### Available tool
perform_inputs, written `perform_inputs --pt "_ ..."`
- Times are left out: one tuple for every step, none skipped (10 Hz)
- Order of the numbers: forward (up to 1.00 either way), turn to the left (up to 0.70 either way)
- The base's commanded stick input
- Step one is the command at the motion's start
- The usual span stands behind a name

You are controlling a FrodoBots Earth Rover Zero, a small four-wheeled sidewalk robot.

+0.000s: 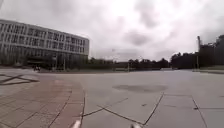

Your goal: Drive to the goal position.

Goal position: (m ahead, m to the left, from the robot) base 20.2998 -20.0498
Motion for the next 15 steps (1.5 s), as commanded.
perform_inputs --pt "0.70 0.01" --pt "0.70 0.01" --pt "0.70 0.00" --pt "0.70 0.00" --pt "0.70 0.00" --pt "0.70 0.00" --pt "0.70 0.00" --pt "0.70 0.00" --pt "0.70 0.00" --pt "0.70 0.00" --pt "0.70 0.00" --pt "0.70 0.00" --pt "0.70 0.00" --pt "0.70 0.00" --pt "0.70 0.00"
